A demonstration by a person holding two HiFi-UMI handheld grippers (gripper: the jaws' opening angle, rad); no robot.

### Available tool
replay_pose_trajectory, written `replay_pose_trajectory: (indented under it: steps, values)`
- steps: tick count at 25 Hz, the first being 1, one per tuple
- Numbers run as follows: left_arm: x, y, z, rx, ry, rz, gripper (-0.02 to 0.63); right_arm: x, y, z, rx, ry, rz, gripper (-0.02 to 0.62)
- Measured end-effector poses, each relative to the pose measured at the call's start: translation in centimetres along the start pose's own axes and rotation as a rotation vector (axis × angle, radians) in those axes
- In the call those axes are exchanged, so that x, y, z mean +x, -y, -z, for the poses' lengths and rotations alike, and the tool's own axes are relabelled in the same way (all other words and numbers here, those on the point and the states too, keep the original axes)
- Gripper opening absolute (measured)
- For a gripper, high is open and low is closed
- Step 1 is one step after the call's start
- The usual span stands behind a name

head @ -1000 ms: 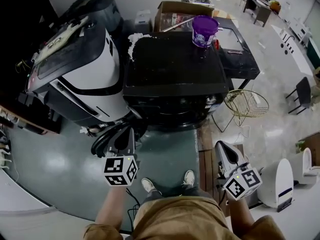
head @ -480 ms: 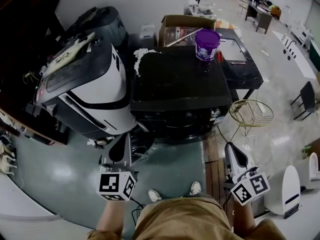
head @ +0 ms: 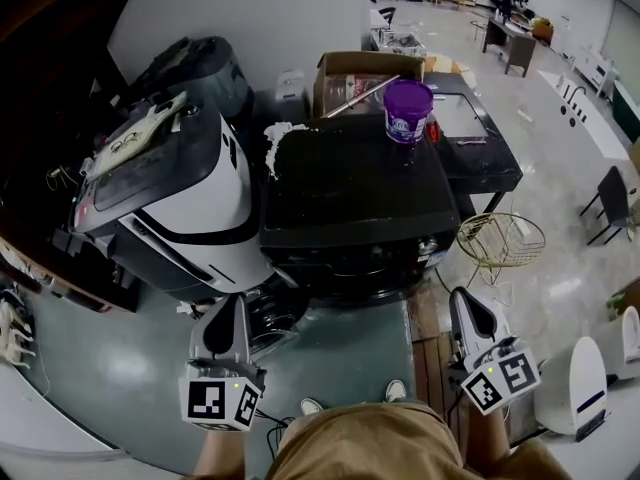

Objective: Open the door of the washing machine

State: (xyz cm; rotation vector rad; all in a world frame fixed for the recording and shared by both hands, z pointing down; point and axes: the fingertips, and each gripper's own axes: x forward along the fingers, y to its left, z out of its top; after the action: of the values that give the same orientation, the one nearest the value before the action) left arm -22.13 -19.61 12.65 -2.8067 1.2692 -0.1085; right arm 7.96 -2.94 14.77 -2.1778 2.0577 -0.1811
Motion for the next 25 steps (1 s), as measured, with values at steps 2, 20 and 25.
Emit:
replay_pose_trajectory:
  steps: [2,20,25]
  values:
    - [-0.1,-0.2,-0.7,0.033,0.015,-0.011,0.061,-0.1,0.2,-0.4,-0.010,0.008,0.009,0.005]
    - [-2.4,-3.0,0.2,0.055,0.010,-0.079,0.061,-1.5,0.1,-1.4,-0.067,-0.012,0.050,0.005]
    - [-3.2,-3.5,0.6,0.038,-0.001,-0.086,0.061,-1.4,-0.8,-1.0,-0.067,-0.022,0.042,0.005]
